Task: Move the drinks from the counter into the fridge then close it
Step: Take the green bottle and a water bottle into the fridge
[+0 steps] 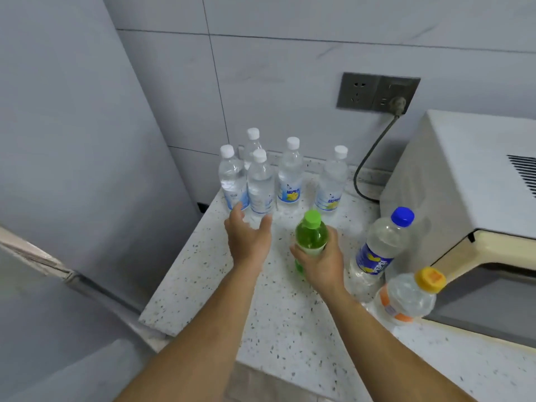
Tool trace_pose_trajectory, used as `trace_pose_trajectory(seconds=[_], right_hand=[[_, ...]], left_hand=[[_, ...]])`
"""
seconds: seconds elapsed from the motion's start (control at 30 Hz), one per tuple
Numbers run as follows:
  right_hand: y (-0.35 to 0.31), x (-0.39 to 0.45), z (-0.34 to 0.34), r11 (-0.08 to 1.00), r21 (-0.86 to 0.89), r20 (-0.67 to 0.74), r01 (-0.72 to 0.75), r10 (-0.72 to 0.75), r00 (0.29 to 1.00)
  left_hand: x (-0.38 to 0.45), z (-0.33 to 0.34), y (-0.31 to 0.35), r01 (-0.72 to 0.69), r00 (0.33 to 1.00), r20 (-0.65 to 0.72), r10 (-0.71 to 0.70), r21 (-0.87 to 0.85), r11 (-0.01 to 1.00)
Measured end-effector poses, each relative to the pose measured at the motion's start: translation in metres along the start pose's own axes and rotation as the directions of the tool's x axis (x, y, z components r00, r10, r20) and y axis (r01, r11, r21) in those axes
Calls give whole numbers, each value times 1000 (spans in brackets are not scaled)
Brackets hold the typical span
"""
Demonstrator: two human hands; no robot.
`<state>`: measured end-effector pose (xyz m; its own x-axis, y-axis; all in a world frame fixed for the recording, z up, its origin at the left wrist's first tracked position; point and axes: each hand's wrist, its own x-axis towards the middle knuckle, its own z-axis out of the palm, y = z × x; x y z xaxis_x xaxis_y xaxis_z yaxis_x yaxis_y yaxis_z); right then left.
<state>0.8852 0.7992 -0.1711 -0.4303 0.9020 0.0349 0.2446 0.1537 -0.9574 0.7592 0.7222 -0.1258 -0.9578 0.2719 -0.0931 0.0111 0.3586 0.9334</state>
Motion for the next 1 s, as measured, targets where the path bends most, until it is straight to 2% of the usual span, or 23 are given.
trace_pose_trajectory(seconds=[0.1,0.23,0.47,0.6,0.77,0.87,1.0], right_hand=[[20,5,0,999,27,16,-32,31,999],[27,8,1,999,32,33,-26,25,999],[32,9,3,999,31,57,-16,15,998],[30,9,2,999,31,65,-23,21,998],[27,8,0,999,37,65,-23,20,998],[25,7,0,999,41,58,-23,21,998],[24,6,0,998,57,59,-26,23,998]], left_hand=[[33,16,28,-145,988,-50,149,75,987],[71,31,52,-235,968,-47,247,185,954],[96,40,58,-210,977,39,211,364,907],[65,31,47,-301,949,-24,315,235,924],[10,-2,22,-253,965,-73,254,27,967],[-15,-20,10,-209,977,-58,207,-41,977],[-43,-35,-12,-194,979,53,195,-34,980]])
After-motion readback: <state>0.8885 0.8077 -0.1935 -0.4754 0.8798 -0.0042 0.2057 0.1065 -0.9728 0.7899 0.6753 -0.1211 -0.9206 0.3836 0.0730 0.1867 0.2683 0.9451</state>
